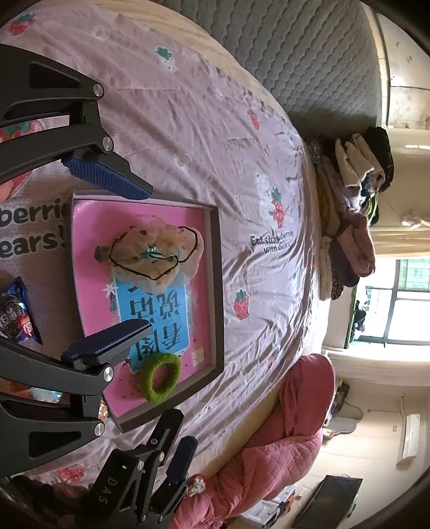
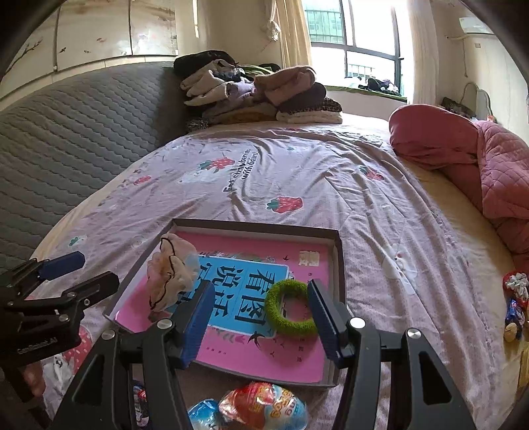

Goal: Organize objects
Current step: 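Withdraw both grippers from the tray toward the oranges and cookie packet, then lower the left gripper around an orange beside the cookie packet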

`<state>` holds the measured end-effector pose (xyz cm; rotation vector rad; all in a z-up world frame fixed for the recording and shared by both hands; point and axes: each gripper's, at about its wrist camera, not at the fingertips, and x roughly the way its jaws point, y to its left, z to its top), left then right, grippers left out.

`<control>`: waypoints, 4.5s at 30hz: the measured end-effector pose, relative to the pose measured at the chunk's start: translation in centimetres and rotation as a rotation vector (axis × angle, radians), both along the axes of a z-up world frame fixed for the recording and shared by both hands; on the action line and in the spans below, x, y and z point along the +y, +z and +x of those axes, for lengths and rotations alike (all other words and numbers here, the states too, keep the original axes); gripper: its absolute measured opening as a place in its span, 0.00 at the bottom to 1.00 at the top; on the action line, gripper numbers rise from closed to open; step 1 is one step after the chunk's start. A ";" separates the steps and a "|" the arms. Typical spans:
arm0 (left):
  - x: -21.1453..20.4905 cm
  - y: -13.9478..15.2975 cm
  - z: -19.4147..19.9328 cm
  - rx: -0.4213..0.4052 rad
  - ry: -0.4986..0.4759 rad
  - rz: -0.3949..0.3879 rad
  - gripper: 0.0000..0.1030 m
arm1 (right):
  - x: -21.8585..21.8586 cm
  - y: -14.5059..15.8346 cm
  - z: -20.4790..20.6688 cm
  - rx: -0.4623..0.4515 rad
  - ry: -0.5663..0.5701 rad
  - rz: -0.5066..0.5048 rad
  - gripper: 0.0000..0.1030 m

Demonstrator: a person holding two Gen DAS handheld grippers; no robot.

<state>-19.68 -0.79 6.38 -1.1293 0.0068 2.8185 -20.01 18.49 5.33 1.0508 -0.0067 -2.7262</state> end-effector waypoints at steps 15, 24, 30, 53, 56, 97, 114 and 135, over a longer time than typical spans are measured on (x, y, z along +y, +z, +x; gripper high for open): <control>0.5 0.2 3.7 0.014 -0.002 -0.033 0.74 | -0.3 1.1 3.3 0.029 0.020 -0.003 0.56; 0.8 0.1 5.3 0.016 -0.007 -0.031 0.73 | -0.2 1.5 5.0 0.041 0.023 -0.023 0.56; 0.5 -1.2 6.1 -0.013 -0.003 -0.032 0.74 | -0.5 1.5 6.3 0.047 0.042 -0.019 0.56; 1.3 -5.5 7.9 -0.084 -0.049 -0.060 0.74 | -0.9 -1.6 9.8 0.016 0.061 0.020 0.56; 1.6 -5.8 8.1 -0.088 -0.055 -0.076 0.74 | -0.6 -2.8 10.4 -0.007 0.063 0.030 0.56; 1.7 -7.7 13.5 -0.123 -0.167 -0.125 0.73 | -2.6 -6.4 12.1 -0.110 0.163 0.036 0.56; 2.4 -8.3 14.5 -0.139 -0.197 -0.127 0.73 | -3.5 -7.1 11.3 -0.139 0.153 0.037 0.56; 2.3 -9.3 14.2 -0.177 -0.205 -0.101 0.73 | -3.9 -8.1 9.8 -0.172 0.121 0.034 0.56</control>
